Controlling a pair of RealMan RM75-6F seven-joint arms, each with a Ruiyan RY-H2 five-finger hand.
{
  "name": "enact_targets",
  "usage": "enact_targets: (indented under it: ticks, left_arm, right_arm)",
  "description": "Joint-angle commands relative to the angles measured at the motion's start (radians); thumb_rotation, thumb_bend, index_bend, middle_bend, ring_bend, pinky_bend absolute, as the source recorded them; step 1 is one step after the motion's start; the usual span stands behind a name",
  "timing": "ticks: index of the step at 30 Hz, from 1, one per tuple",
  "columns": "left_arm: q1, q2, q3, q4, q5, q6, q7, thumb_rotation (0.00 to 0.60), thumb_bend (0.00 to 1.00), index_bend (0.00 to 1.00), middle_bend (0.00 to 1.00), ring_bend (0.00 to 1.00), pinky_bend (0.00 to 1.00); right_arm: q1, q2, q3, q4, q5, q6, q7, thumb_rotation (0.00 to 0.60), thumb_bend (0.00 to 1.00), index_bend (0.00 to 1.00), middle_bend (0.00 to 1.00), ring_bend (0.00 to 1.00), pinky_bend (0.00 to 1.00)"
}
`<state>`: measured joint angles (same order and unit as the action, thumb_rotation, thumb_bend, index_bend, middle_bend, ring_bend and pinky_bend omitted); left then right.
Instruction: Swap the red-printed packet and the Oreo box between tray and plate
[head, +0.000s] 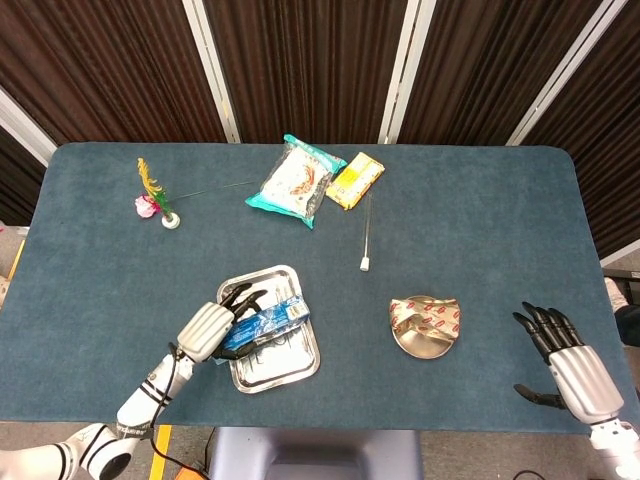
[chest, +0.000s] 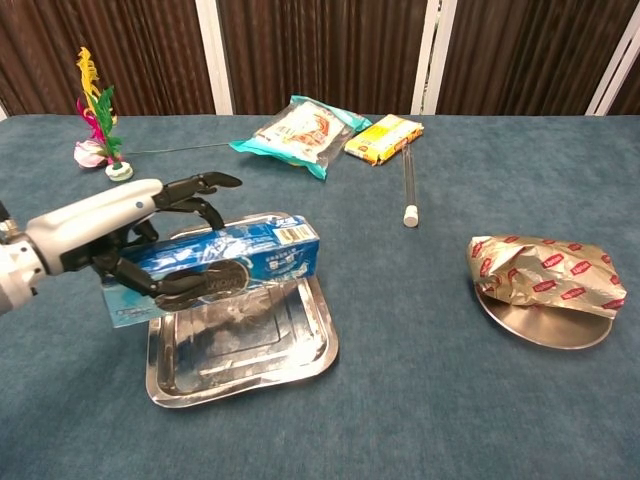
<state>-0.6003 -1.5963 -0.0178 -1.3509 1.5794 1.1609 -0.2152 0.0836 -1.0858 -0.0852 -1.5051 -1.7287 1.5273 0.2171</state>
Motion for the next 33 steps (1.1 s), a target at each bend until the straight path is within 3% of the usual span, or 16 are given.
enact_targets:
  ticks: [1,12,14,18,22,27,30,33]
  left_arm:
    - [-0.014,-0.010,-0.008,0.009,-0.005,-0.020,-0.016,0.600,0.31,0.00,0.00,0.00,0.00]
    - [-0.042,-0.032,-0.032,-0.003,-0.066,-0.097,0.018,0.600,0.31,0.00,0.00,0.00,0.00]
    - [-0.042,-0.051,-0.043,0.015,-0.103,-0.119,0.028,0.536,0.31,0.00,0.00,0.00,0.00]
    - [-0.044,-0.041,-0.077,-0.002,-0.167,-0.153,0.001,0.331,0.30,0.00,0.00,0.00,0.00]
    - [-0.048,-0.012,-0.093,-0.040,-0.175,-0.161,-0.033,0.250,0.29,0.00,0.00,0.00,0.00]
    - [-0.041,0.021,-0.091,-0.081,-0.116,-0.110,-0.081,0.242,0.30,0.00,0.00,0.00,0.00]
    - [-0.017,0.066,-0.071,-0.115,-0.034,-0.020,-0.083,0.333,0.33,0.00,0.00,0.00,0.00]
    - [0.036,0.169,-0.020,-0.164,0.040,0.071,-0.028,0.456,0.35,0.00,0.00,0.00,0.00]
  right_arm:
    - [0.000,0.003,0.004,0.003,0.008,-0.002,0.010,0.600,0.20,0.00,0.00,0.00,0.00]
    - [0.005,0.014,-0.002,-0.003,0.002,-0.015,0.021,0.600,0.20,0.00,0.00,0.00,0.00]
    - [0.005,0.015,-0.003,-0.003,0.003,-0.018,0.020,0.600,0.20,0.00,0.00,0.00,0.00]
    - [0.004,0.016,-0.001,-0.002,0.005,-0.016,0.020,0.600,0.20,0.00,0.00,0.00,0.00]
    - [0.007,0.013,0.003,-0.001,0.013,-0.025,0.019,0.600,0.20,0.00,0.00,0.00,0.00]
    - [0.007,0.008,0.002,-0.002,0.010,-0.026,0.008,0.600,0.20,0.00,0.00,0.00,0.00]
    - [0.004,0.006,0.004,-0.002,0.010,-0.020,0.003,0.600,0.20,0.00,0.00,0.00,0.00]
    - [-0.002,0.004,0.008,0.000,0.012,-0.009,-0.004,0.600,0.20,0.00,0.00,0.00,0.00]
